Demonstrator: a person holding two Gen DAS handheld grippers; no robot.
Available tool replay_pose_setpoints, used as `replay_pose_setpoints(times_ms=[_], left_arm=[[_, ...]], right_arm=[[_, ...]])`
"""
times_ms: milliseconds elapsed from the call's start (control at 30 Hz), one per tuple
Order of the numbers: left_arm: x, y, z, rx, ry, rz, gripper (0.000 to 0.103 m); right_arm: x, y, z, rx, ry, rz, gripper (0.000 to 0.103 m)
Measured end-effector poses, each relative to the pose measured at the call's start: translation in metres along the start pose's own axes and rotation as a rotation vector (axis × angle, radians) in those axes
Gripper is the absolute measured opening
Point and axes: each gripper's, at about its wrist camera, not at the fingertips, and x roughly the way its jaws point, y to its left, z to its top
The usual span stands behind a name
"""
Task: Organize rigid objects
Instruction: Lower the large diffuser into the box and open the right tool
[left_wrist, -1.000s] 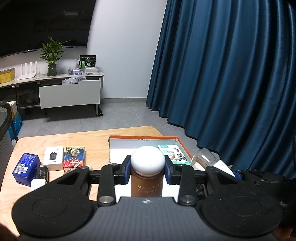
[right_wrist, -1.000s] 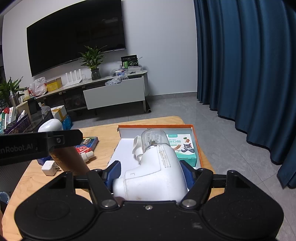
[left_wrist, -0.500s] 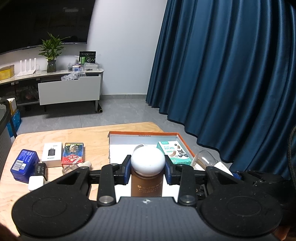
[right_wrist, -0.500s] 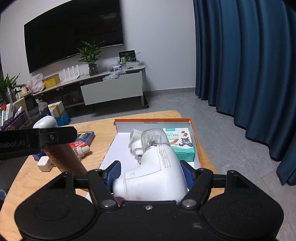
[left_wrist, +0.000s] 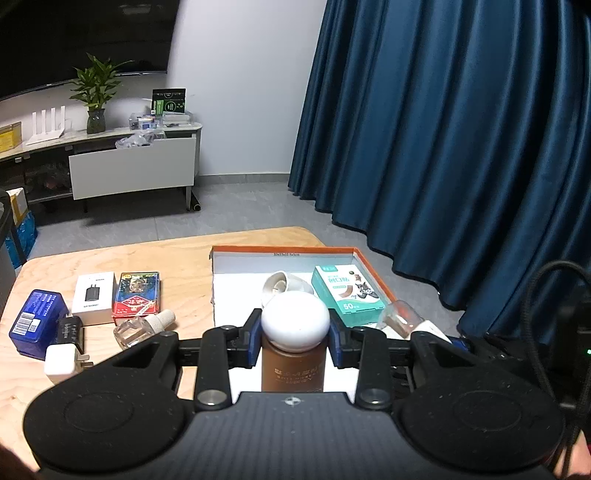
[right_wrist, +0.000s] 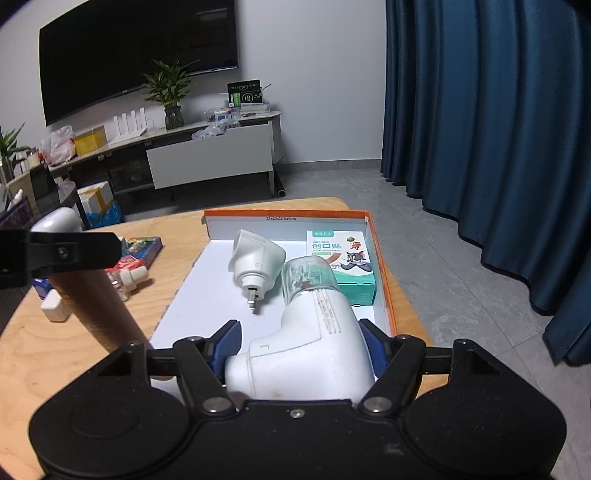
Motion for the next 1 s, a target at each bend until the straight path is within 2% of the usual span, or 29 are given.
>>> replay_pose_setpoints(times_ms=[67, 267, 433, 633, 667, 733, 800, 933, 1000], left_arm=[[0.003, -0.001, -0.001, 0.003, 0.010, -0.003, 0.036], [0.019, -0.003, -0.002, 0.013, 0.058, -0.018, 0.036], [0.045, -0.011, -0.001, 0.029, 0.111, -0.059, 0.036], [0.072, -0.022, 0.013, 0.038, 0.119, -0.087, 0.038], [0.074, -0.025, 0.016, 0.039, 0.109, -0.086, 0.039], [0.075, -0.029, 0.022, 0.035, 0.090, -0.099, 0.052], [0.070, -0.033, 0.024, 0.041, 0.068, -0.099, 0.059], [0.054, -0.030, 0.022, 0.056, 0.037, -0.082, 0.069], [0.048, -0.023, 0.020, 0.044, 0.030, -0.052, 0.070]], right_arm=[[0.002, -0.002, 0.001, -0.002, -0.021, -0.013, 0.086], [-0.005, -0.019, 0.000, 0.051, -0.075, -0.065, 0.086], [-0.017, -0.034, 0.000, 0.085, -0.111, -0.072, 0.086], [-0.026, -0.044, 0.004, 0.102, -0.158, -0.095, 0.086], [-0.027, -0.045, 0.005, 0.100, -0.160, -0.103, 0.086], [-0.027, -0.046, 0.006, 0.097, -0.161, -0.111, 0.087], [-0.026, -0.045, 0.007, 0.096, -0.154, -0.109, 0.087], [-0.027, -0.038, 0.008, 0.083, -0.152, -0.101, 0.087], [-0.027, -0.031, 0.011, 0.071, -0.154, -0.086, 0.087]])
